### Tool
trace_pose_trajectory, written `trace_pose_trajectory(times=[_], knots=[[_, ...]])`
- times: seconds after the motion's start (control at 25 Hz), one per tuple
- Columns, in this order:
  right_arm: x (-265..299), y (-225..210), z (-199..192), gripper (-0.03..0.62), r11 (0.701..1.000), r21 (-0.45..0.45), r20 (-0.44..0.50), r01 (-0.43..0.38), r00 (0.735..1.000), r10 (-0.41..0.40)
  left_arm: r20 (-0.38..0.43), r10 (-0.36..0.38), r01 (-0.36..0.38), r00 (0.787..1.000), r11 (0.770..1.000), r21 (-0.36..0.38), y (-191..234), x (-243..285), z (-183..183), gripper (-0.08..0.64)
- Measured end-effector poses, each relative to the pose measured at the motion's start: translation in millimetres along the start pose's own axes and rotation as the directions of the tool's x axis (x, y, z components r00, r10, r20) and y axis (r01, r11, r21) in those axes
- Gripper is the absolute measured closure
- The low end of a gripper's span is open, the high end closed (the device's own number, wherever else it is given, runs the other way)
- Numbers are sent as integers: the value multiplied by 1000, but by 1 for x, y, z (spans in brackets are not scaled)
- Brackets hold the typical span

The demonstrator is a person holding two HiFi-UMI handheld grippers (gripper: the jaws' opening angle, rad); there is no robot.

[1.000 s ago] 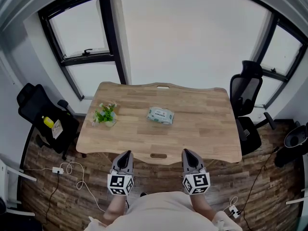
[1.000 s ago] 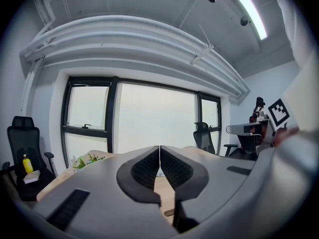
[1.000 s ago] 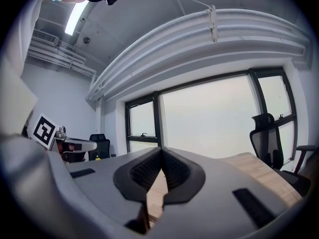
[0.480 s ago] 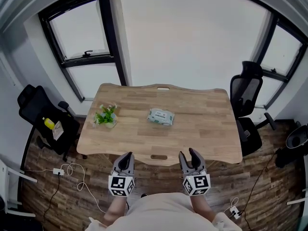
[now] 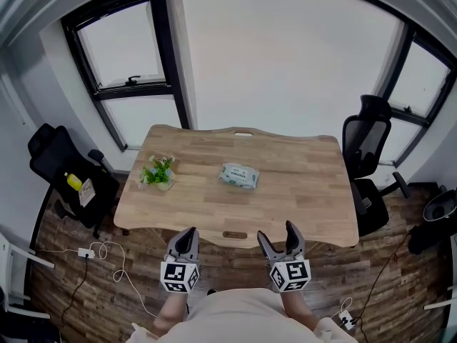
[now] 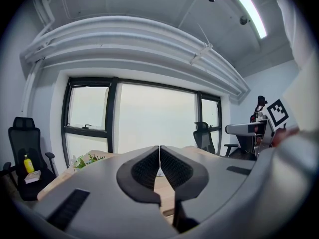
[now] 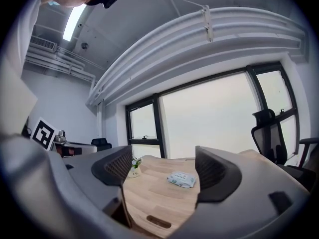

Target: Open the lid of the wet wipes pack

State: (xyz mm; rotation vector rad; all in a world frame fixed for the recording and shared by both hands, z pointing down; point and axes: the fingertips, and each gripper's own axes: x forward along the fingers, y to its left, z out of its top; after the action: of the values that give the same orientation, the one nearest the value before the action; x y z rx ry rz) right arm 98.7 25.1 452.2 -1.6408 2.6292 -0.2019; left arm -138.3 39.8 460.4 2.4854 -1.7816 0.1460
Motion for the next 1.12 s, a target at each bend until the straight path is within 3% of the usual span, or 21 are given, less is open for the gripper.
trace_pose_trajectory(times=[0.72, 1.12], knots=[[-8, -25, -1, 212, 991, -16, -17, -135, 991, 135, 17, 125, -125, 992, 992, -16, -38, -15, -1, 538], [-3, -35, -8, 216, 990, -12, -29, -140, 990, 139, 23, 132, -132, 991, 991, -17, -40, -6, -2, 538]])
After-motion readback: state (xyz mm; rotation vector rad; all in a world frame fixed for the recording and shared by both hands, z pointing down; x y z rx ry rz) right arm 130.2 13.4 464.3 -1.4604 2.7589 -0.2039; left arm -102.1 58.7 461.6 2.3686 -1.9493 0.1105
